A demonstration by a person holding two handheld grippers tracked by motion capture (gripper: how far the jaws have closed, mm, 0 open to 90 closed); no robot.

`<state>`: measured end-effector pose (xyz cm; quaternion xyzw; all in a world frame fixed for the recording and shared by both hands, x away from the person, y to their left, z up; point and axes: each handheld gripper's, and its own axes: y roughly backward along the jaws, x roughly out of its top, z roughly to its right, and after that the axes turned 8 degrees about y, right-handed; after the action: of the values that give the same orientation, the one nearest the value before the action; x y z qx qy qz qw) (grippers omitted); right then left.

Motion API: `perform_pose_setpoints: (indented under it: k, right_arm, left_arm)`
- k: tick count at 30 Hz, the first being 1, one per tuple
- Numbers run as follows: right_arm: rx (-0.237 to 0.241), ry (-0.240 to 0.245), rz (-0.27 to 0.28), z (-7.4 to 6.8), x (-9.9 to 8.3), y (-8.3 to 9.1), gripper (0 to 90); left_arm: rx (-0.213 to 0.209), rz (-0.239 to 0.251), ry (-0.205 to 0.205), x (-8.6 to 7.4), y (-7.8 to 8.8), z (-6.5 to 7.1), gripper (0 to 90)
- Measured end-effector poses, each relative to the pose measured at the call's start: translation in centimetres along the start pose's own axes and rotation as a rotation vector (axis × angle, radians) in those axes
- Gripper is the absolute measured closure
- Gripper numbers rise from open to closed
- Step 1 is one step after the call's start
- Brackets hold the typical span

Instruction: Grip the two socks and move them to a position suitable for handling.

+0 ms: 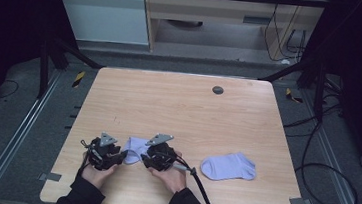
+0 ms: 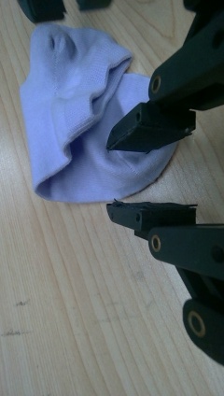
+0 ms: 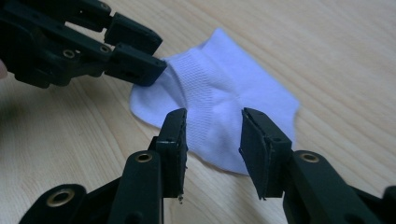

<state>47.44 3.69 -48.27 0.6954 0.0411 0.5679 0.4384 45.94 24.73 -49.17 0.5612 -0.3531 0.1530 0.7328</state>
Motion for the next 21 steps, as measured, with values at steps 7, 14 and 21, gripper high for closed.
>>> perform_pose_setpoints:
  k: [7, 14, 21]
  right_arm:
    - [-0.004, 0.018, -0.034, -0.6, -0.1, -1.5, 65.6]
    - [-0.003, 0.016, -0.046, -0.6, -0.4, -2.0, 79.8]
    - [0.0, -0.005, -0.025, -0.4, -0.3, -1.3, 88.2]
  left_arm:
    - [-0.007, -0.01, 0.005, 0.0, -0.3, -0.2, 70.4]
    - [-0.022, -0.016, 0.006, 0.1, -0.3, -0.2, 80.1]
    - [-0.038, -0.022, -0.001, 0.1, -0.3, -0.1, 85.9]
